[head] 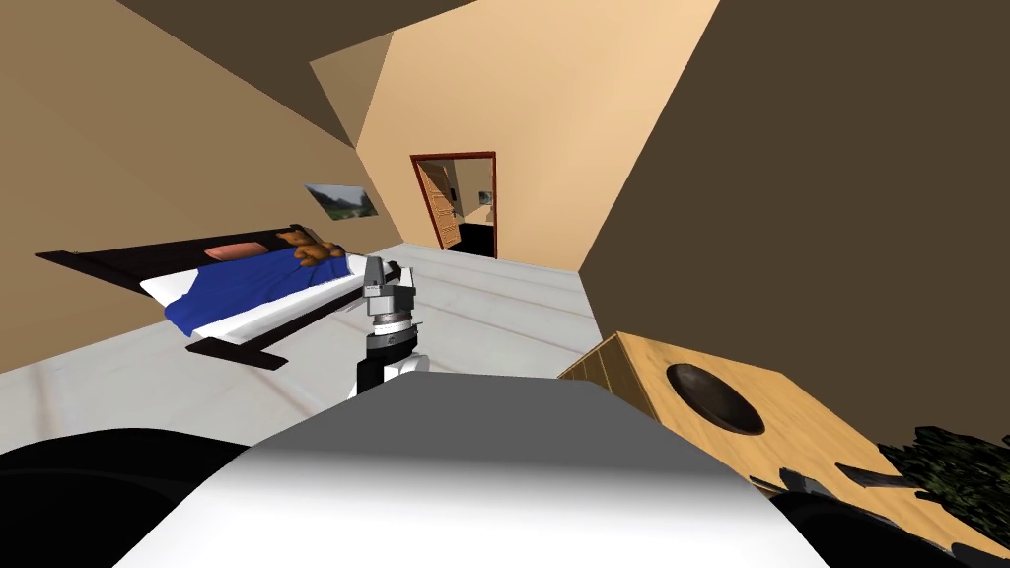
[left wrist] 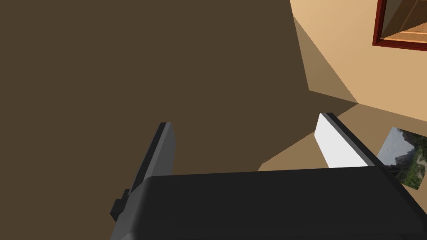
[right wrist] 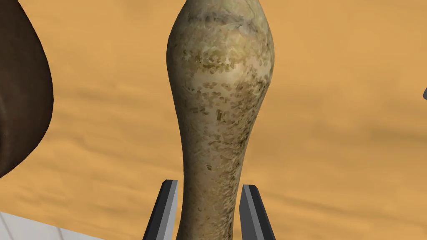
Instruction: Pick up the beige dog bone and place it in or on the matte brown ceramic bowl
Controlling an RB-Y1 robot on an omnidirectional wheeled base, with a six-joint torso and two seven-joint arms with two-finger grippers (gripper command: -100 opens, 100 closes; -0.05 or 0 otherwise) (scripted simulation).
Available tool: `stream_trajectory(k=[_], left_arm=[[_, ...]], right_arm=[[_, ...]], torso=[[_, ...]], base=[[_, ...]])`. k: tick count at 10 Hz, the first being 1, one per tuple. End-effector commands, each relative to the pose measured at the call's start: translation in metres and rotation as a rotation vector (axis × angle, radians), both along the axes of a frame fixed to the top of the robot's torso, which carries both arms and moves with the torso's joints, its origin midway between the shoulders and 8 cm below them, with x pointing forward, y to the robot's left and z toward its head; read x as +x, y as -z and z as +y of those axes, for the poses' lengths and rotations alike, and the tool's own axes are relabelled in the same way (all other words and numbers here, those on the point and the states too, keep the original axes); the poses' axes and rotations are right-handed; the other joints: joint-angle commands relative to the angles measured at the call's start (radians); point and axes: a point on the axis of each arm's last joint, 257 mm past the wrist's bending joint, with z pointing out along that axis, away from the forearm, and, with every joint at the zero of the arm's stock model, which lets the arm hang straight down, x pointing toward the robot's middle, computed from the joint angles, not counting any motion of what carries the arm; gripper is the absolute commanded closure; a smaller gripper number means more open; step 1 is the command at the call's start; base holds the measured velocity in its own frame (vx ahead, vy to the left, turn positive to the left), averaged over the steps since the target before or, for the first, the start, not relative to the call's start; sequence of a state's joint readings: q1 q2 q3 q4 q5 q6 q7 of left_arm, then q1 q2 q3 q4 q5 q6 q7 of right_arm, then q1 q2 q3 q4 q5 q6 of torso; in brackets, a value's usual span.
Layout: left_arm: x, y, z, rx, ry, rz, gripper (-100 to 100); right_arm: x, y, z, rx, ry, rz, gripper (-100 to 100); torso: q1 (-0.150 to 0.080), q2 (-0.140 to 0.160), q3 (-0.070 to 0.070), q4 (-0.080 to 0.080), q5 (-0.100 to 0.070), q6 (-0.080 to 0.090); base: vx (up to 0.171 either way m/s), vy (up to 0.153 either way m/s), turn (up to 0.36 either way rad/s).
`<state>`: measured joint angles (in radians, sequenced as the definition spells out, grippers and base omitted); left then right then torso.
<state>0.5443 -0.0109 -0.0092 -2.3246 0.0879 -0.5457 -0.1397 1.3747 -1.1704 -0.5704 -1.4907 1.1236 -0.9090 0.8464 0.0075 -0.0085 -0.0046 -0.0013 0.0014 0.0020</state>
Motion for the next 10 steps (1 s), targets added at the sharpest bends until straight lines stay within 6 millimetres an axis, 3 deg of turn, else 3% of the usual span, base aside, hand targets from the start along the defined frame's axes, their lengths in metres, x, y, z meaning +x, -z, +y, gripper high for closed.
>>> stream_trajectory(k=[1, 7, 10], left_arm=[[0.000, 0.000, 0.000, 0.000, 0.000, 0.000, 0], [0.000, 0.000, 0.000, 0.000, 0.000, 0.000, 0], [0.000, 0.000, 0.000, 0.000, 0.000, 0.000, 0]], right_arm=[[0.003, 0.002, 0.012, 0.033, 0.000, -0.001, 100], [0.035, -0.002, 0.059, 0.164, -0.005, -0.074, 100], [0.064, -0.016, 0.053, 0.161, 0.015, -0.137, 100]], torso=[[0.000, 0.000, 0.000, 0.000, 0.000, 0.000], [0.008, -0.004, -0.002, 0.000, -0.004, -0.002], [-0.002, -0.003, -0.001, 0.000, -0.005, -0.002]], base=[[0.054, 0.146, -0.003], [0.047, 0.179, 0.029], [0.028, 0.068, 0.064]])
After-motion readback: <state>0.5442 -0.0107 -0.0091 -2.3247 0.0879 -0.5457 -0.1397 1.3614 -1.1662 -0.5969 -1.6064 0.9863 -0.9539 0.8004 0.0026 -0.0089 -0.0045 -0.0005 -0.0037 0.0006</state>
